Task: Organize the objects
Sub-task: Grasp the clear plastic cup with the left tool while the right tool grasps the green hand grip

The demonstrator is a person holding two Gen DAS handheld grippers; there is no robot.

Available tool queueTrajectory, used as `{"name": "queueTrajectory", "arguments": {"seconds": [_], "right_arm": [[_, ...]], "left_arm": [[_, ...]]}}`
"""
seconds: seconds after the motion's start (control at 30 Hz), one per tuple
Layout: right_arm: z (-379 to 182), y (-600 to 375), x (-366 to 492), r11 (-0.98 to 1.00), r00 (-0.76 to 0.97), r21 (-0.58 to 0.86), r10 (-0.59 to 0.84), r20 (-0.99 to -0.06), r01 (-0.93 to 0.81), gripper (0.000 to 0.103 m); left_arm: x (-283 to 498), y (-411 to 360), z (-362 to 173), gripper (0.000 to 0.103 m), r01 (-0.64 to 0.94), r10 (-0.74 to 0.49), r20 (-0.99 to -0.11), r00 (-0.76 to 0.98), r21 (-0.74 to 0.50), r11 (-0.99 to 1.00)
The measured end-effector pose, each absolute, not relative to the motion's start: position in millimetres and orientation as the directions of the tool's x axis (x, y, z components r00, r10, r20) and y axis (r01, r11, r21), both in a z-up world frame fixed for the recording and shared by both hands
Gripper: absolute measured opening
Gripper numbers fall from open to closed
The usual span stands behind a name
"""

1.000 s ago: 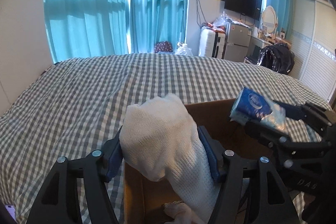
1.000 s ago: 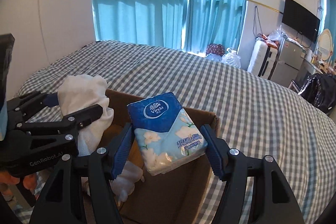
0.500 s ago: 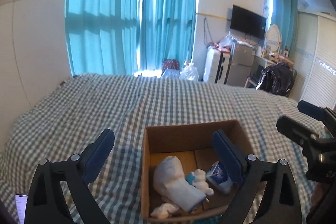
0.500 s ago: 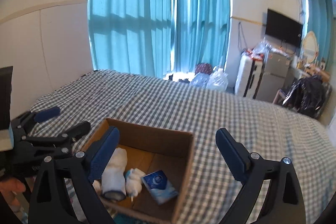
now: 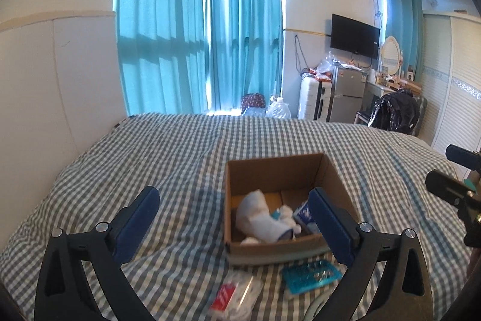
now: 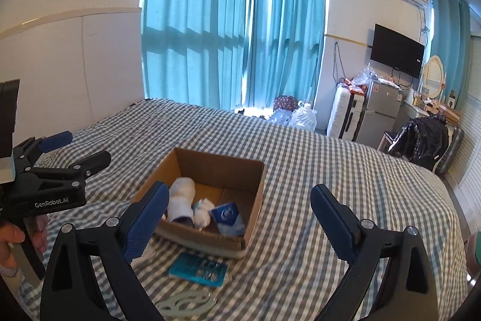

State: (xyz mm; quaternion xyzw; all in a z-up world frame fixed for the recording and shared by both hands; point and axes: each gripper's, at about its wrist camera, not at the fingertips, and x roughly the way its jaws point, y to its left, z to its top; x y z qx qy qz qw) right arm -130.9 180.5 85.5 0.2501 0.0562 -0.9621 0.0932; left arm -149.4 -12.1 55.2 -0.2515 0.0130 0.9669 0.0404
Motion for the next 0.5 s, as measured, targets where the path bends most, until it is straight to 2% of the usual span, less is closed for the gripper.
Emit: {"name": "queueTrajectory", "arguments": {"seconds": [0.2, 0.37, 0.5], "right_arm": [[56, 179, -113, -0.977, -0.832, -0.052, -0.147, -0.536, 0.206, 0.096], [10, 174, -118, -0.984, -0.797, -0.051, -0.107, -0.595, 0.170, 0.096], [-41, 170, -134, -0.993, -0.721, -0.024, -0.068, -0.689, 0.116, 0.096]], "left_arm": [[-134, -24, 24, 0.102, -0.042, 0.034, -0.525, -0.850, 0.002, -0.999], [-131, -29, -29, 0.102, -0.028, 0.040, -0.596, -0.802, -0.029, -0.999], [-141, -28, -78, 0.102, -0.032, 0.058, -0.673, -0.738, -0.051, -0.998]]}}
